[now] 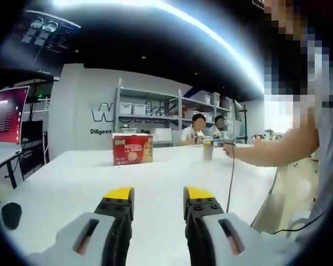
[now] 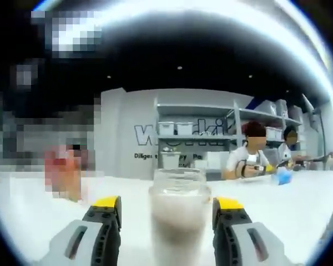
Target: Tear open the coffee pouch, take out the coffee, and pour the coffee from the pouch into the cup
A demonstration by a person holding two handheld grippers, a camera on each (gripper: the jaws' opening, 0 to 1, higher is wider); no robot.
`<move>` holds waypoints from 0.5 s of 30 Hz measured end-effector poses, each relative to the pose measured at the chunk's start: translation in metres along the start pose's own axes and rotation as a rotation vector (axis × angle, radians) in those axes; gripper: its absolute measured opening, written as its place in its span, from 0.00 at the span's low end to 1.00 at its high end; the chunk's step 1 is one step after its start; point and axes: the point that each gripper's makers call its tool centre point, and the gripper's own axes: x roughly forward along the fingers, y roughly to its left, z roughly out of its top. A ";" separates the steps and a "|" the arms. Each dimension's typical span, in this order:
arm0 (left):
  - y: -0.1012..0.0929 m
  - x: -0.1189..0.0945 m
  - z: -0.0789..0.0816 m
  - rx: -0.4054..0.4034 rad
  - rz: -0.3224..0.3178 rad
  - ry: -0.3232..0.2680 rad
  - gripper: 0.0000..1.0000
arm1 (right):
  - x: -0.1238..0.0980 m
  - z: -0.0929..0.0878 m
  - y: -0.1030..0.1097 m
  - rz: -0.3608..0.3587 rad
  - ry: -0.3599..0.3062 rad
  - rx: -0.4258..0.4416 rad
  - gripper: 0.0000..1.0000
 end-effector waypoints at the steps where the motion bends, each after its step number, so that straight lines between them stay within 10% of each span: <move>1: 0.002 -0.001 0.001 -0.004 0.002 -0.002 0.39 | -0.008 0.005 0.004 -0.004 0.002 0.002 0.66; 15: 0.027 -0.014 0.008 -0.015 0.005 -0.027 0.48 | -0.166 0.032 0.142 0.058 -0.005 0.013 0.66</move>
